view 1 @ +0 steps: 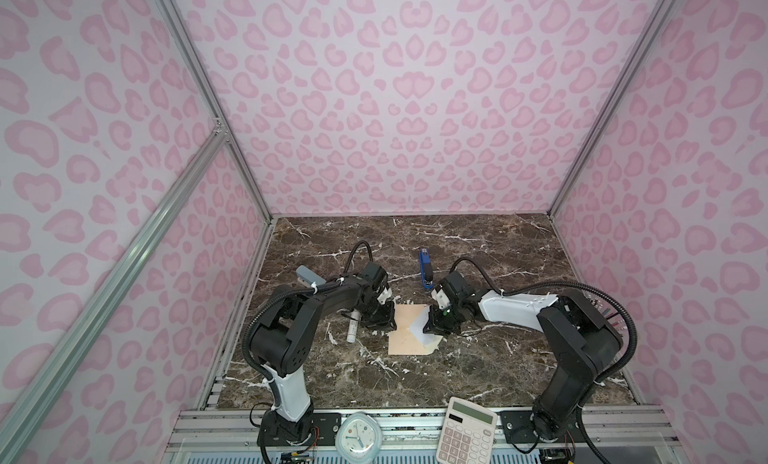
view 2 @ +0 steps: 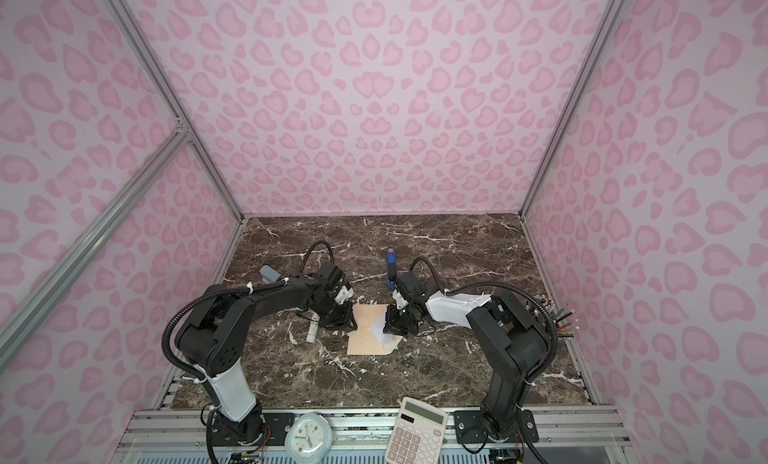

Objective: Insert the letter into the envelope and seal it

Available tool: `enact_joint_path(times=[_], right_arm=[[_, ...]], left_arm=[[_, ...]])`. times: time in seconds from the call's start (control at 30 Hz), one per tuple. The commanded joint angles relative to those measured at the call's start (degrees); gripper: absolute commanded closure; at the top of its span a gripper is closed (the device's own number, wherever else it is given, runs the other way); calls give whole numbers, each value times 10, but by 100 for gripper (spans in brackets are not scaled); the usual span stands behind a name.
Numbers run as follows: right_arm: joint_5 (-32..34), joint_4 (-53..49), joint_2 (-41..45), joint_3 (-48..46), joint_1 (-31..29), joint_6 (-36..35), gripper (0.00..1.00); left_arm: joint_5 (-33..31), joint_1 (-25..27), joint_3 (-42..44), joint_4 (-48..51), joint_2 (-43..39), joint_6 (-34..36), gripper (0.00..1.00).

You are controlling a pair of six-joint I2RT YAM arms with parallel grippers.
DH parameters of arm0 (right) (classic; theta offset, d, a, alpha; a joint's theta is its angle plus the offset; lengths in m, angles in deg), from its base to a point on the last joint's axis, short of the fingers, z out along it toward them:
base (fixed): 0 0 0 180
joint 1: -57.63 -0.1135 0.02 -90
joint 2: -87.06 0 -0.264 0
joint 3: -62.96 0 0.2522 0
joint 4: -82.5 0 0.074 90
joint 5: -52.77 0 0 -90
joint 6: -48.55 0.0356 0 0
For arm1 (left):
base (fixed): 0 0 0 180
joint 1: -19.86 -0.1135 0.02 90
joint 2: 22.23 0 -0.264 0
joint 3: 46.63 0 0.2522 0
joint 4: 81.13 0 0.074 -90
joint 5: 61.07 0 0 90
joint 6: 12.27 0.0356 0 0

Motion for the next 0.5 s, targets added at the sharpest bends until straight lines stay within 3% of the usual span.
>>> enact_joint_path(times=[0.0, 0.37, 0.47], right_arm=[[-14, 39, -10, -8, -2, 14, 90], [-35, 85, -15, -20, -5, 14, 89], [-32, 64, -7, -18, 0, 1, 78]], left_arm=[[-21, -1, 3, 22, 3, 2, 77], [-15, -1, -1, 25, 1, 1, 77], [-17, -1, -5, 29, -2, 3, 76]])
